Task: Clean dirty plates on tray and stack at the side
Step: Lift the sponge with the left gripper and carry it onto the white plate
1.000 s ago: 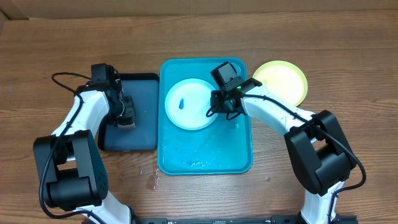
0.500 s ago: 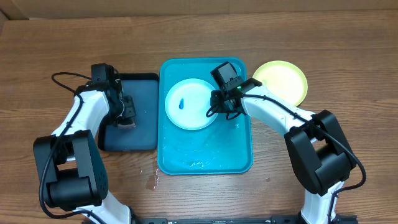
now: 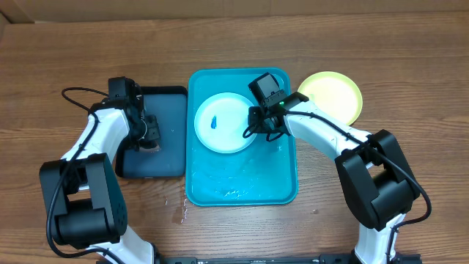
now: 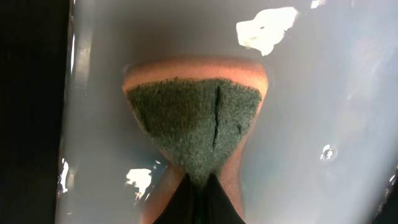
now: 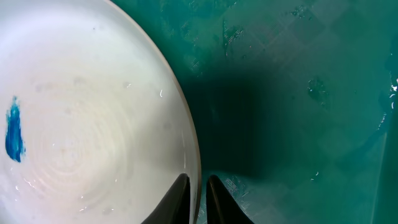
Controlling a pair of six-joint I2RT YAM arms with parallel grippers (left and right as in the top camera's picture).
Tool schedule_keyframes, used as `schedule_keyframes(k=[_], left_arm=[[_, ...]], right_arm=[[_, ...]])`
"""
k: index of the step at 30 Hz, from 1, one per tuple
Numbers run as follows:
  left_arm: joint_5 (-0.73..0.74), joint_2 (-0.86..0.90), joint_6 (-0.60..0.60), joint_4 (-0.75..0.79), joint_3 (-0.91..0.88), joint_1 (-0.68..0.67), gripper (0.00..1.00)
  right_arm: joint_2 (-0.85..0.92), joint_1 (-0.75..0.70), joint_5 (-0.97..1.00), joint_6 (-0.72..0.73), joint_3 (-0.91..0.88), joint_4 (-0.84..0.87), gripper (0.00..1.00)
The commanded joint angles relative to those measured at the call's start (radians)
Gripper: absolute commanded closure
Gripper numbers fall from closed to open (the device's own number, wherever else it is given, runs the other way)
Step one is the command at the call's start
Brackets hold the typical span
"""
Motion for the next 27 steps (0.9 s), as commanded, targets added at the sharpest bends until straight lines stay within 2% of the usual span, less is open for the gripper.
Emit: schedule_keyframes(k=[1, 6, 16, 19, 21, 23, 27], left_arm=[[0.012, -0.049, -0.008, -0.032, 0.027, -0.006, 0.96], [0.011, -0.13, -0.008, -0.032, 0.05, -0.006, 0.96], [0.008, -0.309, 0.016, -0.014, 0.053, -0.006, 0.96], [0.008, -0.341, 0.016, -0.014, 0.053, -0.007, 0.96], [0.008, -0.352, 0.016, -0.015, 0.053, -0.007, 0.96], [0.008, -0.359, 0.016, -0.02, 0.053, -0.007, 0.96], [0.008, -0.357, 0.016, -0.021, 0.053, -0.007, 0.96]], right_arm=[[0.006, -0.002, 0.012, 0.002, 0.0, 0.003, 0.88], [0.006, -0.002, 0.012, 0.003, 0.0, 0.005, 0.81], [0.006, -0.002, 0.012, 0.003, 0.0, 0.008, 0.79], [0.006, -0.002, 0.012, 0.003, 0.0, 0.008, 0.74], [0.006, -0.002, 0.012, 0.003, 0.0, 0.009, 0.66], [0.006, -0.002, 0.012, 0.003, 0.0, 0.014, 0.62], [0.006, -0.002, 0.012, 0.003, 0.0, 0.022, 0.65]])
